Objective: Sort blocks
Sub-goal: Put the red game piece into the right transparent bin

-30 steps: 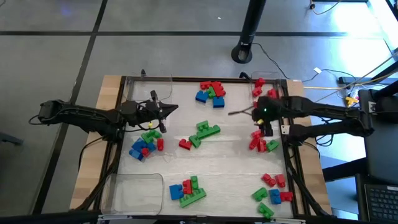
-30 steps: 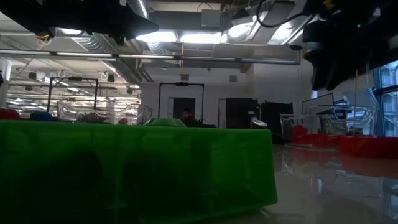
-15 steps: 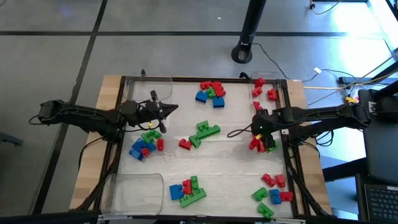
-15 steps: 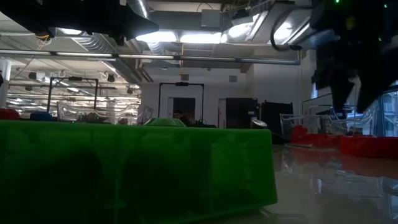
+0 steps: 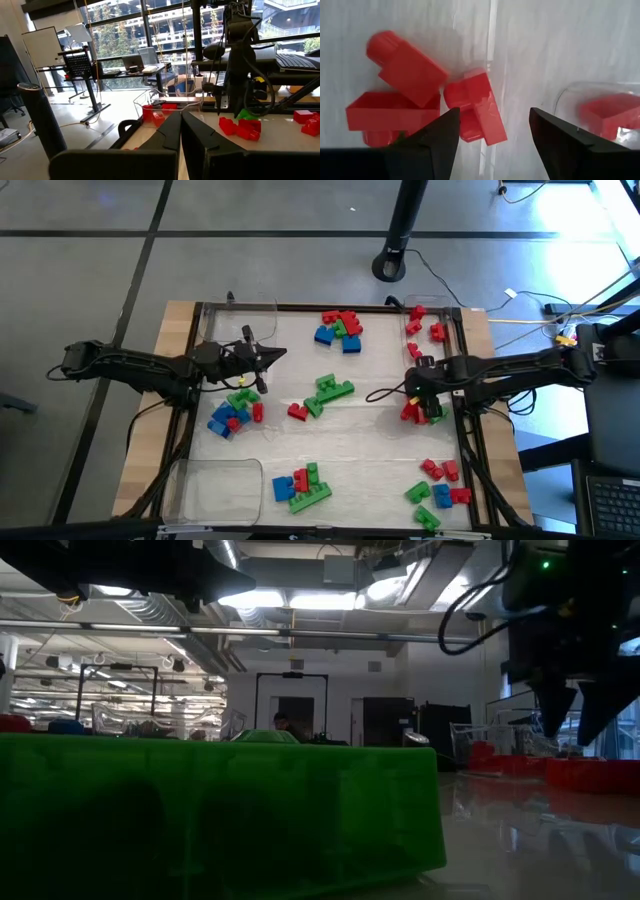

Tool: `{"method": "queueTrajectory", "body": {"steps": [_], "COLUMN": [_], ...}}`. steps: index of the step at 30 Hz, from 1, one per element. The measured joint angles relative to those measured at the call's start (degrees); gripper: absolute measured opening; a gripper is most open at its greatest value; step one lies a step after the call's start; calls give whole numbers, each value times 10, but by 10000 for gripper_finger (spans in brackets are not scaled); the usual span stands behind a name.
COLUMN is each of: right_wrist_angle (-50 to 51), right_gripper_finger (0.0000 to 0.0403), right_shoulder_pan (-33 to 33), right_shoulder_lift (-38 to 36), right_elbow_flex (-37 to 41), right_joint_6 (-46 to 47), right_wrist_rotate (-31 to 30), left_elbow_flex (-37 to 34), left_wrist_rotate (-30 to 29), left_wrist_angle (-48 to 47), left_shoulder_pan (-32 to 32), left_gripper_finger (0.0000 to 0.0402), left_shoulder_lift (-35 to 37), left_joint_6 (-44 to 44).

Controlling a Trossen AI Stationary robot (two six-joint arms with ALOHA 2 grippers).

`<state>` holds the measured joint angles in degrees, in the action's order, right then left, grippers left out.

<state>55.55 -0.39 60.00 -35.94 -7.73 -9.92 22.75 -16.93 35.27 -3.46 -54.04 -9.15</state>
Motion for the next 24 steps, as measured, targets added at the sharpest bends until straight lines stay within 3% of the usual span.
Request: {"method": "queueTrajectory", "body": {"steps": [13,20,24], "right_wrist_angle": [-16,-63,-62], "right_gripper_finger": [238,234,201], "right_shoulder_pan": [0,0,0], "right_shoulder_lift": [149,170,170], "right_elbow_flex": [0,0,0], "right_joint_6": [-2,-30,-33], "right_wrist_rotate": [0,0,0], "left_elbow_flex": [0,0,0], "left_wrist_rotate": [0,0,0], "left_wrist_angle": [2,2,2], "left_shoulder_pan": [0,0,0], "left_gripper_finger": [4,4,4], "left_shoulder_lift": [0,0,0], "left_joint_6": [-1,-2,-2]}}
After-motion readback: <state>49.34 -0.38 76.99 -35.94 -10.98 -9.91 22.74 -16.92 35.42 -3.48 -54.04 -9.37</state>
